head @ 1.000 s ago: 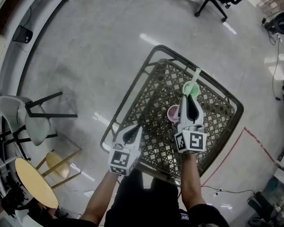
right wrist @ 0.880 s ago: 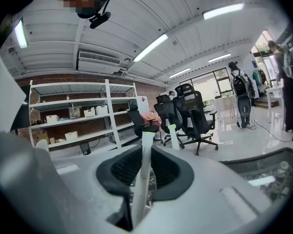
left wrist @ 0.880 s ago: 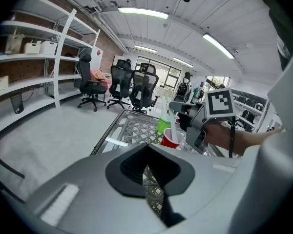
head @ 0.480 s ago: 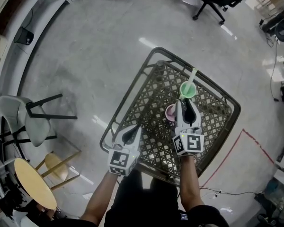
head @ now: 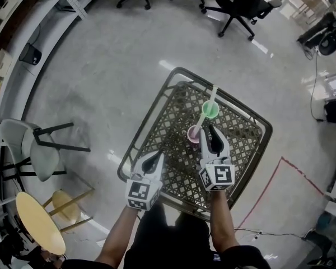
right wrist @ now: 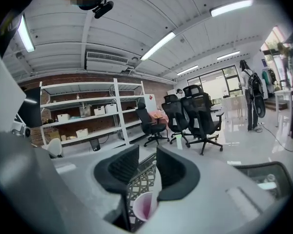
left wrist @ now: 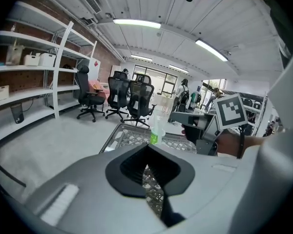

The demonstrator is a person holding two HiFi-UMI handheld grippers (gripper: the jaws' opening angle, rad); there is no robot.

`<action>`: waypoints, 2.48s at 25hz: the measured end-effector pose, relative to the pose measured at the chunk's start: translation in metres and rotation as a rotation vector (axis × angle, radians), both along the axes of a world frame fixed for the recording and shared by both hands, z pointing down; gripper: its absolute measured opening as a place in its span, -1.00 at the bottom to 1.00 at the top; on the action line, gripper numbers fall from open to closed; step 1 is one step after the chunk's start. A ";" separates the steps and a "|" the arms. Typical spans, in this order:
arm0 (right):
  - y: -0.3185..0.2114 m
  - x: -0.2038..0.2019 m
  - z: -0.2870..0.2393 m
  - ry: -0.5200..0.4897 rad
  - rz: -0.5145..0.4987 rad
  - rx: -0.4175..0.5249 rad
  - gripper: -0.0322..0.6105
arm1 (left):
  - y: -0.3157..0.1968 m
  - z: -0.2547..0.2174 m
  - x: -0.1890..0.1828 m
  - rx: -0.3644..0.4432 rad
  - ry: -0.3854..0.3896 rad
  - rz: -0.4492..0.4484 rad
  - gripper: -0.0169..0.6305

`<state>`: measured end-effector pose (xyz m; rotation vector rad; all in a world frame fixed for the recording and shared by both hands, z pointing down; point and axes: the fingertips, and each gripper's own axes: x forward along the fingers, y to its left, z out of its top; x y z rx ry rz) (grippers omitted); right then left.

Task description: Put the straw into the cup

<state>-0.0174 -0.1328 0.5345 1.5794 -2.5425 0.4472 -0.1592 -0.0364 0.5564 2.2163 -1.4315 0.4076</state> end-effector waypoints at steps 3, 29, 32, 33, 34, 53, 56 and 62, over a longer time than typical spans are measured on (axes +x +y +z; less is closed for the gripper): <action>0.013 0.000 -0.017 0.015 -0.008 0.005 -0.58 | 0.001 -0.019 0.002 0.022 0.004 0.003 -0.93; 0.125 0.048 -0.155 0.046 0.049 0.083 -0.87 | 0.040 -0.182 0.052 0.262 -0.009 0.140 -0.93; 0.138 0.055 -0.162 0.034 0.070 0.083 -0.88 | 0.045 -0.194 0.056 0.294 -0.015 0.159 -0.93; 0.142 0.056 -0.164 0.031 0.078 0.082 -0.88 | 0.047 -0.197 0.056 0.297 -0.016 0.165 -0.93; 0.146 0.058 -0.165 0.031 0.085 0.081 -0.88 | 0.050 -0.199 0.056 0.297 -0.018 0.170 -0.93; 0.189 0.064 -0.181 0.026 0.123 0.108 -0.89 | 0.076 -0.217 0.049 0.351 -0.024 0.196 -0.93; 0.193 0.064 -0.180 0.027 0.122 0.106 -0.89 | 0.080 -0.217 0.048 0.349 -0.020 0.196 -0.93; 0.198 0.063 -0.180 0.029 0.123 0.108 -0.89 | 0.082 -0.218 0.050 0.353 -0.016 0.204 -0.93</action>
